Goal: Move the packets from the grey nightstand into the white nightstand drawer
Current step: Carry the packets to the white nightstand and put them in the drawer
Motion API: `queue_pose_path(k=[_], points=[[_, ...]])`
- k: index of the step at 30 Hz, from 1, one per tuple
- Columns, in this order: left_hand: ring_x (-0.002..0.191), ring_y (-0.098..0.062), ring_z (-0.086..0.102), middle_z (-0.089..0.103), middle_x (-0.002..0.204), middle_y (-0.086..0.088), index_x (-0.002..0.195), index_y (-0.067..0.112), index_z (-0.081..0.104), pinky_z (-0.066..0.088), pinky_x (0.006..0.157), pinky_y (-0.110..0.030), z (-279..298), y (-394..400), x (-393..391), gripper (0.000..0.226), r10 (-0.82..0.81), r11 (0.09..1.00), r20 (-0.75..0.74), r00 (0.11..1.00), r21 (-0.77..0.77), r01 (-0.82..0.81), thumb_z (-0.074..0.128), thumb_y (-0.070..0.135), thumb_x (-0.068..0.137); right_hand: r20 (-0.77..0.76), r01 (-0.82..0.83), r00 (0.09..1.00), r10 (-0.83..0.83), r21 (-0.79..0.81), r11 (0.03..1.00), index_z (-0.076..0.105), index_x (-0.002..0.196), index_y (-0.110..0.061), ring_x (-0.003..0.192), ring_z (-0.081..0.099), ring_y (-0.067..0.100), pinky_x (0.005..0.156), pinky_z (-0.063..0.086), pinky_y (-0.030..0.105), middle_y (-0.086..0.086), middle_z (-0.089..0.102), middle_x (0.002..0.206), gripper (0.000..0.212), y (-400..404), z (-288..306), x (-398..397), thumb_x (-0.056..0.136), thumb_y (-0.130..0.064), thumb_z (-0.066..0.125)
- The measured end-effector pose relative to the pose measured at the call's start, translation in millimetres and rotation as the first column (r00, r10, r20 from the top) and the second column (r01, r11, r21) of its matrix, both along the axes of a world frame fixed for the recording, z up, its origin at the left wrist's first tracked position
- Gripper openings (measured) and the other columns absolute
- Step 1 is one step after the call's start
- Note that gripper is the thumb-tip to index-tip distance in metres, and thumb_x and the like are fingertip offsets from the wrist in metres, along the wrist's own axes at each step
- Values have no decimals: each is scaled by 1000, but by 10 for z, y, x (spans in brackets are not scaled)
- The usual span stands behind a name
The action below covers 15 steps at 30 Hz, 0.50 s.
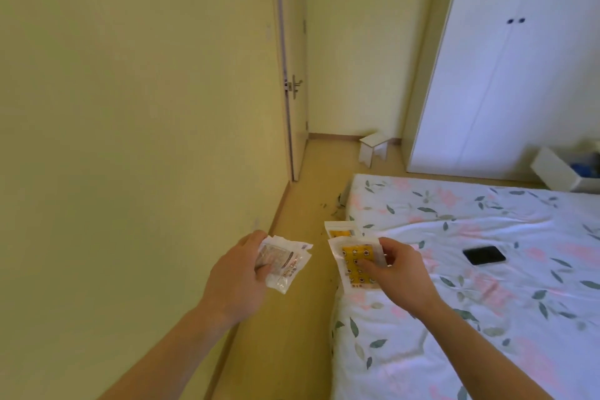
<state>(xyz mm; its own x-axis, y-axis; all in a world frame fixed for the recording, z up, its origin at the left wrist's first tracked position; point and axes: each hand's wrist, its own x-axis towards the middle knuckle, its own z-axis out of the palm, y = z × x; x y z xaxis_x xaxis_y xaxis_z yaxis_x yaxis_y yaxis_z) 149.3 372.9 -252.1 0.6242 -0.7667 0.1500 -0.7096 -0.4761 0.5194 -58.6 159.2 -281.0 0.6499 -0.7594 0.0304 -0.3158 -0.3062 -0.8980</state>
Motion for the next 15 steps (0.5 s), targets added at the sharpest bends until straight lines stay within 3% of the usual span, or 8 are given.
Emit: queue_pose_path(k=[10,15], points=[[92,-8,57,61,118,14,127,28,51,45,73,-22,-140,-1844,1406,40,-170,985,9,985,42,170,67,18,92,69,151,985,-158,92,984,77,98,-23,74,72,6,61,56,20,-8,78,83,15,-1318,-229,1120,86,-15,79],[88,-7,60,62,111,16,124,32,51,46,67,-17,13,-2982,2043,38,-256,966,13,966,26,256,67,17,92,38,252,966,-255,70,965,75,90,-18,74,69,26,66,58,41,5,74,79,5,-2282,-86,1524,86,-19,78]])
